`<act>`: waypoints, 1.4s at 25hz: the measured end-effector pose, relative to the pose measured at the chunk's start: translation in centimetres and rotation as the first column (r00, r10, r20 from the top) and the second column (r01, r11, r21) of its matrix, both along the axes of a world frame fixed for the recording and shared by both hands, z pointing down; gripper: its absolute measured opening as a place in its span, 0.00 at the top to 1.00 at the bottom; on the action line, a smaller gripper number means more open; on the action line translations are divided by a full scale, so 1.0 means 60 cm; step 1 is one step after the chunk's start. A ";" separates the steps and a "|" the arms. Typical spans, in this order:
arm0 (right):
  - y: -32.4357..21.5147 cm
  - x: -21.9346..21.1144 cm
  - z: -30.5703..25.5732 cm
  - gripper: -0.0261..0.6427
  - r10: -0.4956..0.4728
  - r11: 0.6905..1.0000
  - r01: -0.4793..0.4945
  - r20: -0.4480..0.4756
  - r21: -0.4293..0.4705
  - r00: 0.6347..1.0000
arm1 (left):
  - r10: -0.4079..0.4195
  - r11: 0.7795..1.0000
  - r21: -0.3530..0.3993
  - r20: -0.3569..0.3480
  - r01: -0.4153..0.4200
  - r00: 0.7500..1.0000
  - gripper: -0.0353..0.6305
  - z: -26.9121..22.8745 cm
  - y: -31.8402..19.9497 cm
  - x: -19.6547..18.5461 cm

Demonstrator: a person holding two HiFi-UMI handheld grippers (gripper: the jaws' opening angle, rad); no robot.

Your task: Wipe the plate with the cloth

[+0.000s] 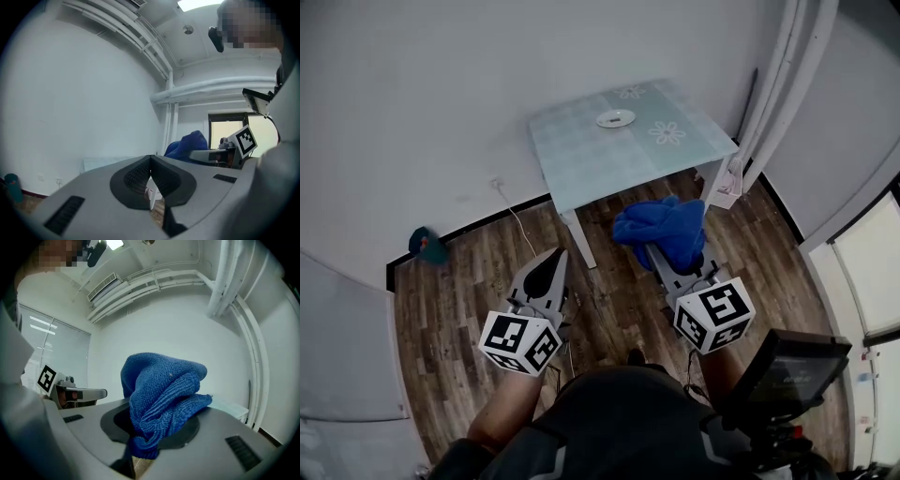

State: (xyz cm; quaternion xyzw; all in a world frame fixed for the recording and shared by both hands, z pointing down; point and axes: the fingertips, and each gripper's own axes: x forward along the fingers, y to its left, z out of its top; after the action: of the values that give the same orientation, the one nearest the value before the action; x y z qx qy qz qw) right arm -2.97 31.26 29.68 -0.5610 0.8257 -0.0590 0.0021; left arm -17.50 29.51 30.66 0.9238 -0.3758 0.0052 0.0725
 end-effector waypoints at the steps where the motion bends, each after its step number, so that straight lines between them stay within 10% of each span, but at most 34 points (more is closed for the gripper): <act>1: -0.006 0.005 -0.001 0.81 -0.006 1.000 0.006 0.001 0.001 1.000 | -0.001 1.000 -0.002 0.001 0.001 1.000 0.93 -0.001 -0.006 0.007; 35: -0.387 0.037 0.025 0.81 0.130 0.991 -0.130 -0.009 -0.037 0.991 | 0.091 0.992 -0.087 -0.062 -0.097 0.994 0.93 0.046 -0.427 0.026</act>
State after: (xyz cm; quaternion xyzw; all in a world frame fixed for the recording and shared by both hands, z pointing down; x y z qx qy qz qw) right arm -0.77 8.02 31.19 -0.6138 0.7862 -0.0723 -0.0072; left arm -15.95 3.92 33.40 0.9361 -0.3290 -0.0015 0.1246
